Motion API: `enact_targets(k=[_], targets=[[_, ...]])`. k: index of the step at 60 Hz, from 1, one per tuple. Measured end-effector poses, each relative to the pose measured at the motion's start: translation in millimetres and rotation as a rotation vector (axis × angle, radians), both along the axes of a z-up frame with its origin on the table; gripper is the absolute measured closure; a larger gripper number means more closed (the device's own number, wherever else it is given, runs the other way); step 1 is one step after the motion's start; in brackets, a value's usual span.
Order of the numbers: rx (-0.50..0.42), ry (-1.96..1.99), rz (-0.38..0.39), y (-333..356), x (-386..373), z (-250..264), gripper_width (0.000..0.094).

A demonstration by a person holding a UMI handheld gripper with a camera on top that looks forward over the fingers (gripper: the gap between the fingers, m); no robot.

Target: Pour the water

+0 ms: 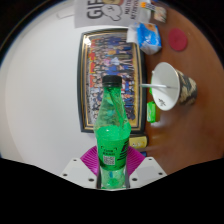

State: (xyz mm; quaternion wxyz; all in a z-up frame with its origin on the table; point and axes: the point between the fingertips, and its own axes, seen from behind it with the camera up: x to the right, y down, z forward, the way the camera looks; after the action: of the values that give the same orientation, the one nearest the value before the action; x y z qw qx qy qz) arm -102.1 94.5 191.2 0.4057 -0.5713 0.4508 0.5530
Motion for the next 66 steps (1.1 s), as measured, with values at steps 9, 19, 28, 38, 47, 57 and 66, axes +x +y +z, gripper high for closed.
enact_targets(k=[9, 19, 28, 38, 47, 57, 66], targets=[[0.062, -0.428, -0.015, -4.0, 39.2, 40.0, 0.0621], [0.119, -0.855, -0.059, -4.4, 109.1, 81.7, 0.0620], [0.141, -1.157, -0.074, -1.3, 179.8, 91.0, 0.0621], [0.153, -1.454, -0.074, 3.4, 249.9, 58.9, 0.0619], [0.141, -1.560, 0.010, 10.1, 278.0, -3.2, 0.0619], [0.127, -1.597, 0.063, 16.5, 294.6, -61.6, 0.0619], [0.105, -1.590, 0.082, 17.4, 304.6, -94.2, 0.0619]])
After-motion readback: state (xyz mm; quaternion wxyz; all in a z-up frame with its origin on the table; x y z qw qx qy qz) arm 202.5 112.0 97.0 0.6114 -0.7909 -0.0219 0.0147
